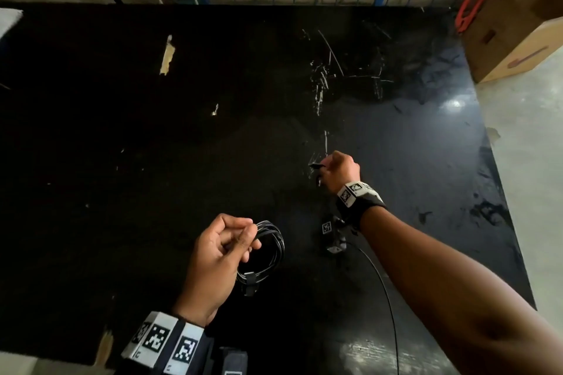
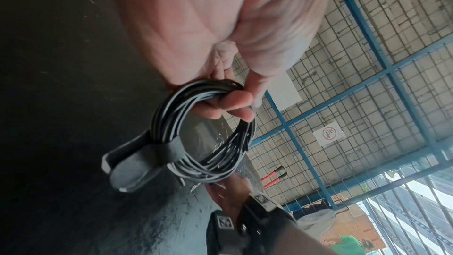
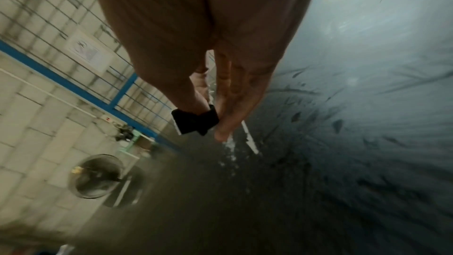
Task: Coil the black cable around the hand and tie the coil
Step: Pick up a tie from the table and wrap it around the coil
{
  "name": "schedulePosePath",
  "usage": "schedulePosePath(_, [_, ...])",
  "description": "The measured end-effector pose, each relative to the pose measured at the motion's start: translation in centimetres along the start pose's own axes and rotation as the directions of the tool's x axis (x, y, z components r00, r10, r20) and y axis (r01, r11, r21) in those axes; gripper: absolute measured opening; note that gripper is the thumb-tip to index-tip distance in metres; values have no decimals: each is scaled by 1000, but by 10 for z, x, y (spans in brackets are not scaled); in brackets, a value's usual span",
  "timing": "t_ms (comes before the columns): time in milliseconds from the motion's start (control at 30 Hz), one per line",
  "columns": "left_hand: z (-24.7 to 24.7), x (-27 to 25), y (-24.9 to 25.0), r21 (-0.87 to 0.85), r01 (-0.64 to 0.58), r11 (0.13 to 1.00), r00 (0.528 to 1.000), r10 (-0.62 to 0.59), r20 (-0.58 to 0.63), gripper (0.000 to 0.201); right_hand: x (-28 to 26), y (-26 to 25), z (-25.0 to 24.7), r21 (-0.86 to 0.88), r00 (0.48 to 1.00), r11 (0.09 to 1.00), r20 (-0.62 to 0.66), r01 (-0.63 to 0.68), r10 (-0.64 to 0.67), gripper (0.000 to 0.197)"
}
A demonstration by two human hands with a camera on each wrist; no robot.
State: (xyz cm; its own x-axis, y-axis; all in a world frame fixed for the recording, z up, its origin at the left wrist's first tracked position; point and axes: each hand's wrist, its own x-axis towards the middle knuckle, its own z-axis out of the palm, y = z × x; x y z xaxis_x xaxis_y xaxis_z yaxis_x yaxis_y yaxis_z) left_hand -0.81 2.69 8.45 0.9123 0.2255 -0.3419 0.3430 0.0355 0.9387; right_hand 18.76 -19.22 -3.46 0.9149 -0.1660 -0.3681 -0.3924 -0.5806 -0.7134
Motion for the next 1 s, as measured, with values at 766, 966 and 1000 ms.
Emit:
schedulePosePath(766, [40, -52, 48, 268, -563, 781, 813, 583, 9, 14, -266, -63, -52, 828, 960, 489, 215, -275, 177, 9])
schedulePosePath(966, [44, -70, 57, 363, -639, 679, 733, 680, 17, 10, -272, -79, -54, 898, 932, 293, 256, -328, 256, 5])
schedulePosePath(1000, [44, -71, 57, 345, -638, 688, 740, 672, 28, 10, -273, -81, -54, 903, 931, 274, 264, -330, 251, 6])
